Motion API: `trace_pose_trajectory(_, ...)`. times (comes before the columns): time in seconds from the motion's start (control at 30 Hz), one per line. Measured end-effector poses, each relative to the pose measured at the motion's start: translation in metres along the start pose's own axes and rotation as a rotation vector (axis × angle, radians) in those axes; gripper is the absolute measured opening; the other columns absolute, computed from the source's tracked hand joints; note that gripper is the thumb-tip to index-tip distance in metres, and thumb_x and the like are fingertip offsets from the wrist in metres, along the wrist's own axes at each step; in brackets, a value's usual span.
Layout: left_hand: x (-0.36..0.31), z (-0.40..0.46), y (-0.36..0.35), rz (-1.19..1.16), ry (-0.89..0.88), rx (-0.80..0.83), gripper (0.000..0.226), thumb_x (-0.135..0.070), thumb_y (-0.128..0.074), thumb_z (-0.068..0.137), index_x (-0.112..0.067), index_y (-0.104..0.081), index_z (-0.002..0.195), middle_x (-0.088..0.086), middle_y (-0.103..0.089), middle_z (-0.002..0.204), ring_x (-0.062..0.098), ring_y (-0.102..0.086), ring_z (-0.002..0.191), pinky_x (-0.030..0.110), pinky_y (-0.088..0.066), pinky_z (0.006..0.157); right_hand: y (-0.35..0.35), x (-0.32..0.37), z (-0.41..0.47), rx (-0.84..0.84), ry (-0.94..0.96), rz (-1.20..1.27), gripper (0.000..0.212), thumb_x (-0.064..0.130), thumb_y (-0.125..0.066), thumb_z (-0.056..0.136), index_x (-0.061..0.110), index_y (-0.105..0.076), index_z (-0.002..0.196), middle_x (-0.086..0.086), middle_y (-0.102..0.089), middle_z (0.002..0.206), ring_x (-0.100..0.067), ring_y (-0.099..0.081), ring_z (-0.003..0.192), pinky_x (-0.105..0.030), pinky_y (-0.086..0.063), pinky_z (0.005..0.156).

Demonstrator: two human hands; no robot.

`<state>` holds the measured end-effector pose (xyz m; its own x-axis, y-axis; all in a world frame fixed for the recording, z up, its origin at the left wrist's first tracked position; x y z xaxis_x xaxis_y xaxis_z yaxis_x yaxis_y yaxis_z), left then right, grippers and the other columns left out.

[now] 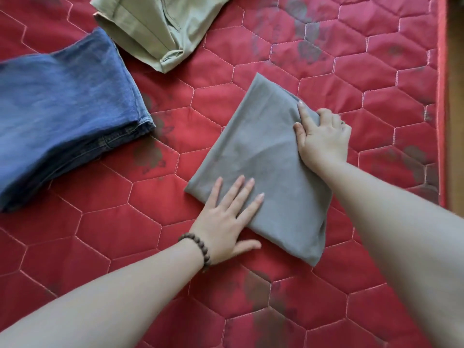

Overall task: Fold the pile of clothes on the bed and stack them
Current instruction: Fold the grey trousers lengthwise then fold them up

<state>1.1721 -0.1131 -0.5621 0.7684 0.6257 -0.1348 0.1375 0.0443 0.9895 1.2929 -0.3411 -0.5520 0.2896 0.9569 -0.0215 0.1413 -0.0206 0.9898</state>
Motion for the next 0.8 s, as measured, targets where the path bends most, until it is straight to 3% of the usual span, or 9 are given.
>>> trace_pose_trajectory(0.17, 0.026, -0.037, 0.004, 0.075, -0.043, 0.028, 0.077, -0.042, -0.064, 0.073, -0.014, -0.042, 0.142, 0.020, -0.041, 0.148, 0.042, -0.035, 0.138, 0.068, -0.031, 0.103, -0.007, 0.020, -0.058, 0.014, -0.254, 0.050, 0.051, 0.046, -0.030, 0.101, 0.038, -0.023, 0.150, -0.011, -0.041, 0.136, -0.029, -0.036, 0.123, -0.046, -0.025, 0.102)
trace_pose_trajectory(0.3, 0.064, -0.070, 0.015, 0.085, -0.065, -0.024, 0.052, -0.018, -0.046, 0.089, -0.015, -0.040, 0.141, 0.021, -0.050, 0.141, 0.044, -0.046, 0.129, 0.063, -0.038, 0.101, -0.006, 0.052, -0.097, 0.079, -0.352, 0.050, 0.054, 0.048, -0.030, 0.101, 0.034, -0.019, 0.152, -0.012, -0.041, 0.132, -0.030, -0.038, 0.120, -0.047, -0.031, 0.094)
trace_pose_trajectory(0.37, 0.091, -0.094, 0.020, 0.084, -0.069, -0.019, 0.050, -0.010, -0.036, 0.091, -0.018, -0.039, 0.140, 0.020, -0.052, 0.138, 0.044, -0.050, 0.126, 0.061, -0.040, 0.100, -0.006, 0.077, -0.118, 0.100, -0.335, 0.062, 0.056, 0.049, -0.032, 0.100, 0.032, -0.019, 0.152, -0.012, -0.041, 0.131, -0.030, -0.039, 0.118, -0.048, -0.034, 0.090)
trace_pose_trajectory(0.43, 0.120, -0.120, 0.025, 0.102, -0.083, 0.009, 0.053, -0.008, -0.033, 0.087, -0.020, -0.039, 0.139, 0.020, -0.055, 0.136, 0.043, -0.053, 0.123, 0.059, -0.039, 0.103, -0.008, 0.106, -0.140, 0.119, -0.305, 0.092, 0.058, 0.049, -0.035, 0.099, 0.030, -0.022, 0.152, -0.013, -0.042, 0.131, -0.031, -0.040, 0.116, -0.048, -0.035, 0.088)
trace_pose_trajectory(0.57, 0.164, -0.181, 0.034, 0.140, -0.080, 0.087, 0.061, -0.008, -0.031, 0.079, -0.023, -0.038, 0.138, 0.017, -0.056, 0.135, 0.041, -0.054, 0.122, 0.050, -0.019, 0.113, -0.013, 0.174, -0.187, 0.126, -0.245, 0.173, 0.059, 0.046, -0.050, 0.094, 0.024, -0.036, 0.148, -0.018, -0.049, 0.121, -0.036, -0.047, 0.105, -0.048, -0.039, 0.078)
trace_pose_trajectory(0.7, 0.186, -0.229, 0.038, 0.089, -0.034, 0.224, 0.070, -0.009, -0.031, 0.074, -0.024, -0.037, 0.143, 0.013, -0.048, 0.144, 0.034, -0.046, 0.132, 0.055, -0.039, 0.102, -0.014, 0.206, -0.212, 0.188, -0.259, 0.167, 0.062, 0.049, -0.048, 0.094, 0.028, -0.030, 0.150, -0.016, -0.045, 0.128, -0.034, -0.043, 0.113, -0.049, -0.037, 0.085)
trace_pose_trajectory(0.8, 0.191, -0.237, 0.047, -0.057, 0.044, 0.245, 0.069, -0.021, -0.034, 0.072, -0.021, -0.045, 0.141, 0.012, -0.046, 0.146, 0.031, -0.043, 0.136, 0.051, -0.039, 0.107, -0.003, 0.207, -0.205, 0.128, -0.292, 0.193, 0.060, 0.043, -0.053, 0.093, 0.027, -0.035, 0.148, -0.017, -0.041, 0.137, -0.035, -0.037, 0.125, -0.057, -0.026, 0.103)
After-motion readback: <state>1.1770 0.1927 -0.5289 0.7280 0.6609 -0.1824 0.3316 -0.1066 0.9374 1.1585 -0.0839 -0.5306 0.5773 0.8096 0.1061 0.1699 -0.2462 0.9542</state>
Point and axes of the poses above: each hand's wrist, its own z-axis towards the middle knuckle, its own y-axis out of the back of the hand, x = y × z, the point moved 7 cm from there along z, towards the middle knuckle
